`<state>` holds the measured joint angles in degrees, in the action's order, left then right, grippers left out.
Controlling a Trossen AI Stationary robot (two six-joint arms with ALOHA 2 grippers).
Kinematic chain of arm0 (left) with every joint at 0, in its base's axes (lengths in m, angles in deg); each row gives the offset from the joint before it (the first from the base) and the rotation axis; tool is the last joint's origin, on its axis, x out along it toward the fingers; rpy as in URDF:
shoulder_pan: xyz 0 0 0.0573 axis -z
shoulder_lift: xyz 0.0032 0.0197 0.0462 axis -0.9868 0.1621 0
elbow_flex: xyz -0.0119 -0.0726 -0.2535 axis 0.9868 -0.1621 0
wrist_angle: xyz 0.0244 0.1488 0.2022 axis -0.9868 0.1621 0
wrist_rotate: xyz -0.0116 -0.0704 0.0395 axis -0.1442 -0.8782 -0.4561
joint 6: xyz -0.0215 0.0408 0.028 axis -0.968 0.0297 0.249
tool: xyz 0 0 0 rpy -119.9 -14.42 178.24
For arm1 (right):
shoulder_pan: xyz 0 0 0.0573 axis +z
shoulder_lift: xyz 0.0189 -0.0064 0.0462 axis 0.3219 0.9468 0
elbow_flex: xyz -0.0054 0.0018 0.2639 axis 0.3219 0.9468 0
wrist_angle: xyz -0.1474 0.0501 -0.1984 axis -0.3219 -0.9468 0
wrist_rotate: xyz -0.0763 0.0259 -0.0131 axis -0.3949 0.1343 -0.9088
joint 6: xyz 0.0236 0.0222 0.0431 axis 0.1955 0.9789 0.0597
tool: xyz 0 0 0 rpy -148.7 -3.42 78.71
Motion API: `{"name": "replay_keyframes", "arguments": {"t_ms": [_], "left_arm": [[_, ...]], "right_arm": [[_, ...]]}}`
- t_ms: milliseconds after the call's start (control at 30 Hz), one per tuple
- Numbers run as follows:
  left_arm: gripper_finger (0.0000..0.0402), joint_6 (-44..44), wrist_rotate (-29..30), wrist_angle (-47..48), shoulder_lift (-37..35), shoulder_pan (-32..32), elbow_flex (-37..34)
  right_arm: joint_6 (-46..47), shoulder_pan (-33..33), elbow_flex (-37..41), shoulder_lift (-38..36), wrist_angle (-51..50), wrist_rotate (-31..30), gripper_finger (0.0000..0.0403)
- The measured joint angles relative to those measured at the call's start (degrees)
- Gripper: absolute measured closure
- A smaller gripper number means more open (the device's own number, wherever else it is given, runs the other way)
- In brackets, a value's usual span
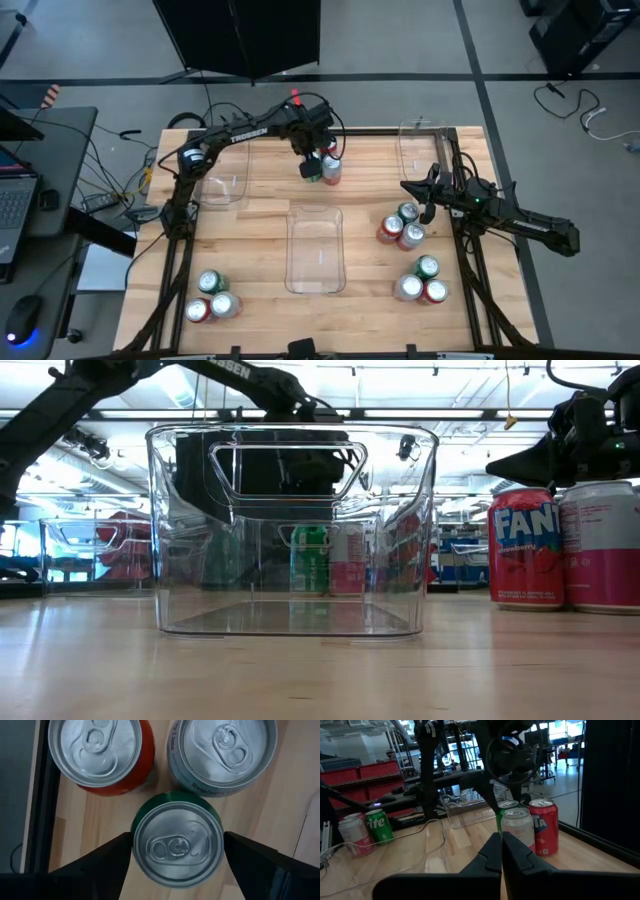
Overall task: Sort soda cans
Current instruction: Put the green soda can into the top left transparent bin
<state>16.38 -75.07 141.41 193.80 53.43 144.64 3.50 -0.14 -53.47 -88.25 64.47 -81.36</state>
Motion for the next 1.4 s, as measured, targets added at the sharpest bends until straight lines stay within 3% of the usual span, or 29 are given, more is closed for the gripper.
{"name": "replay_keyframes", "arguments": {"t_ms": [667, 1000, 1400], "left_arm": [[0.0089, 0.6, -0.87, 1.19, 0.72, -0.15, 0.2], [0.0154, 3.89, -0.38, 9.02, 0.18, -0.17, 0.15], [0.0161, -0.69, 3.47, 17.77, -1.54, -0.22, 3.87]], "right_arm": [[0.0, 0.02, 0.0, 0.0, -0.02, -0.34, 0.0402], [0.0, 0.0, 0.0, 0.0, -0.02, -0.36, 0.0402], [0.0, 0.0, 0.0, 0.0, -0.01, -0.36, 0.0402]]}}
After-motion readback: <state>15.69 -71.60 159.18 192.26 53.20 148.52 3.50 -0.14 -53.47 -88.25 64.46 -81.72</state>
